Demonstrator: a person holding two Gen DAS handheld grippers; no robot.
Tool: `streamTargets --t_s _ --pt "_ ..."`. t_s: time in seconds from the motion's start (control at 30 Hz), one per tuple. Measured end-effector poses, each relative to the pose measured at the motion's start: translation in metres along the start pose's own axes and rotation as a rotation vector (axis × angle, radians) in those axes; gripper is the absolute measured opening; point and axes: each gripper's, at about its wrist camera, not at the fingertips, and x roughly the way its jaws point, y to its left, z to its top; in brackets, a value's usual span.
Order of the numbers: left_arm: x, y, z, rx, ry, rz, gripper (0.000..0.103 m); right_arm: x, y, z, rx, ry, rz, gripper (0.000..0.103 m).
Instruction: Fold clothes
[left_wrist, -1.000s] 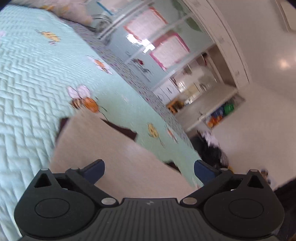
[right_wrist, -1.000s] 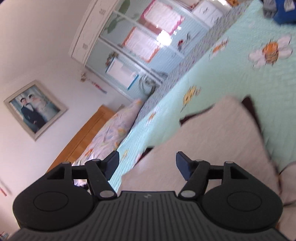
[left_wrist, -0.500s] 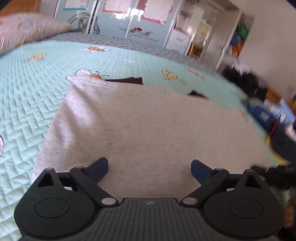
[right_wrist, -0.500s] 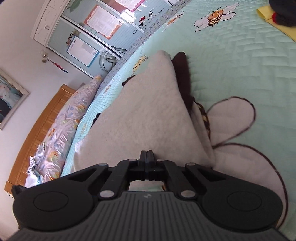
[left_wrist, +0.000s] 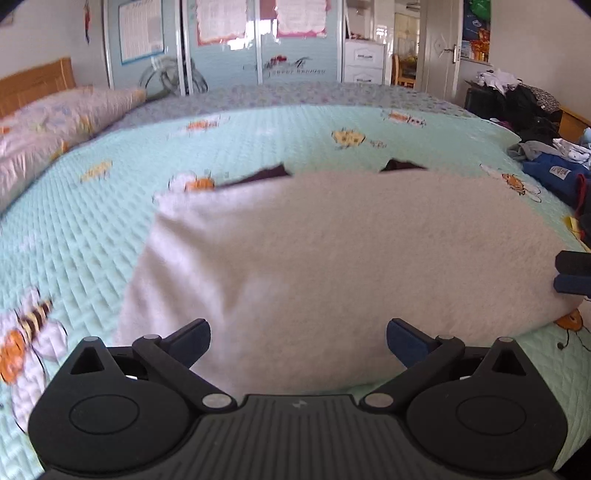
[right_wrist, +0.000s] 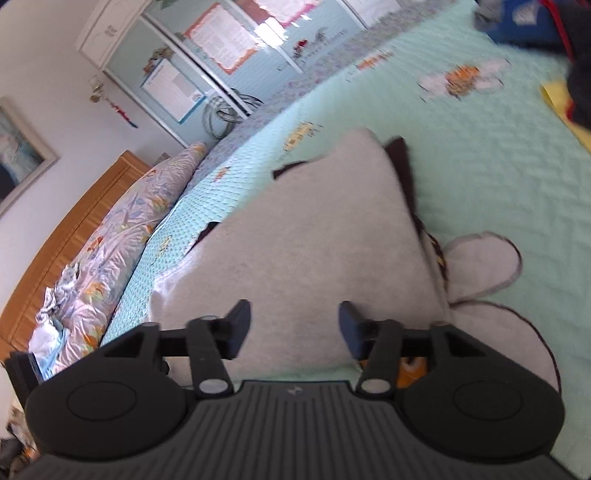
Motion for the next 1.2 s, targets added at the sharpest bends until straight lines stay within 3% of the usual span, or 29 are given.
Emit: streamTargets --t_s 0.07,0.23,0.5,0.6,0.77,0.93,1.2 --pt "-0.005 -0.011 0.012 0.044 -0.016 0.014 0.102 0.002 0.008 0.008 -0.014 -0.004 0.04 0.059" --pt "-0.004 -0.039 0.035 0.131 -0.012 0.024 0.102 0.018 -0.001 0.021 0.093 -0.003 0.177 0.059" --pt "0.025 -0.071 0.048 0.204 0.037 0.013 0.102 0.043 -0.033 0.03 0.209 -0.02 0.222 0.058" --pt "0.038 -0.079 0.046 0.222 0.064 0.014 0.102 0.048 -0.045 0.029 0.221 -0.014 0.234 0.052" --pt "0.058 -0.093 0.044 0.249 0.108 0.017 0.102 0.049 -0.055 0.027 0.207 0.004 0.22 0.029" --pt "0.067 -0.09 0.041 0.217 0.136 0.012 0.102 0.047 -0.056 0.025 0.165 0.017 0.14 0.007" --pt "0.072 -0.086 0.035 0.186 0.145 0.0 0.103 0.03 -0.058 0.025 0.079 0.014 0.036 0.0"
